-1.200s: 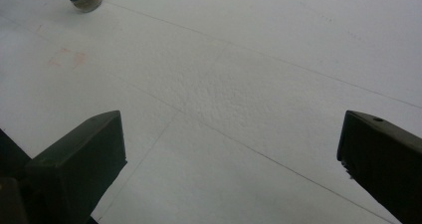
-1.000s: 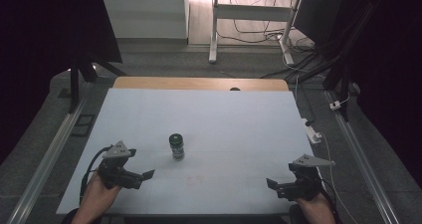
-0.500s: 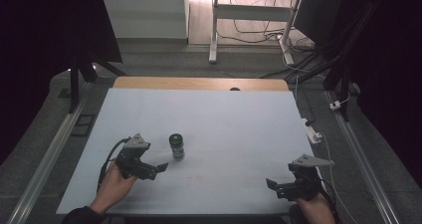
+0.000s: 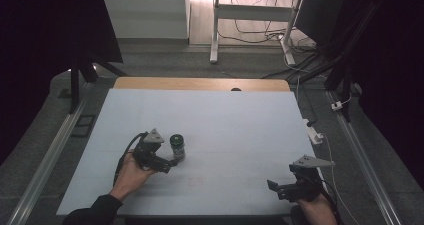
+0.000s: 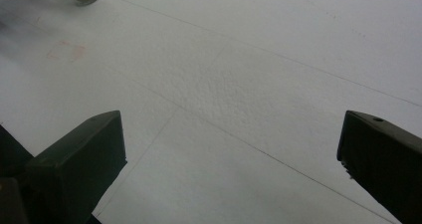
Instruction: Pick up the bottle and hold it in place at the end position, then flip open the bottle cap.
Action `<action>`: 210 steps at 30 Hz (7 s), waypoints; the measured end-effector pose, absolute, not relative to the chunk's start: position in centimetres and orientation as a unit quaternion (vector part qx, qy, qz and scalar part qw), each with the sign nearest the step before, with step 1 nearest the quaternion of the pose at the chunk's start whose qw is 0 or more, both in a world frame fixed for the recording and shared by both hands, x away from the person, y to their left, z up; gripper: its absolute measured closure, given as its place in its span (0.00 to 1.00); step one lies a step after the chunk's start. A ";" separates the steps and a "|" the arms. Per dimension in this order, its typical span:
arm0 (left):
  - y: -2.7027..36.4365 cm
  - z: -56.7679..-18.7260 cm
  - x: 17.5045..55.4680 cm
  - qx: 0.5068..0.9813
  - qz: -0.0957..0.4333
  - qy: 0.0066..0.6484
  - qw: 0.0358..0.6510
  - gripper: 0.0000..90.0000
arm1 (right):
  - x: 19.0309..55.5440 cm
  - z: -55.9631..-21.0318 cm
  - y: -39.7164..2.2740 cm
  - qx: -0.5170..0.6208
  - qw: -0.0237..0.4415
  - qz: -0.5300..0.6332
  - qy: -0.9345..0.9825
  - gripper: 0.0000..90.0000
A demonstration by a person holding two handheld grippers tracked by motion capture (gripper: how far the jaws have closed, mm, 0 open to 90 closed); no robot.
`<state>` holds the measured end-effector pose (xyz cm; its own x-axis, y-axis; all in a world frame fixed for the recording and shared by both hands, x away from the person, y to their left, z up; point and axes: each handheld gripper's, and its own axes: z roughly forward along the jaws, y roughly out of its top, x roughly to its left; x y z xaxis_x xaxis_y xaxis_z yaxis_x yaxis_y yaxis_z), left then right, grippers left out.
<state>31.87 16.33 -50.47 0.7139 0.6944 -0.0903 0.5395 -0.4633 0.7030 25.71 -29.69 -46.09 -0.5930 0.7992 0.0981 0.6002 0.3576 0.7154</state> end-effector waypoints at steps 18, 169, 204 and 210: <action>14.9 -51.6 33.3 0.871 0.124 0.315 0.356 0.30 | 25.7 -46.1 -29.6 0.428 0.132 0.368 0.815 0.00; 7.9 -51.3 41.2 0.871 0.111 0.302 0.370 0.60 | 29.0 -43.8 -23.6 0.347 0.103 0.449 0.817 0.00; 7.9 -51.3 41.3 0.873 0.110 0.301 0.367 0.60 | 35.8 -43.6 -16.1 0.330 0.093 0.422 0.839 0.00; 7.8 -51.2 41.3 0.874 0.110 0.301 0.366 0.60 | 37.0 -43.8 -14.8 0.327 0.103 0.414 0.843 0.00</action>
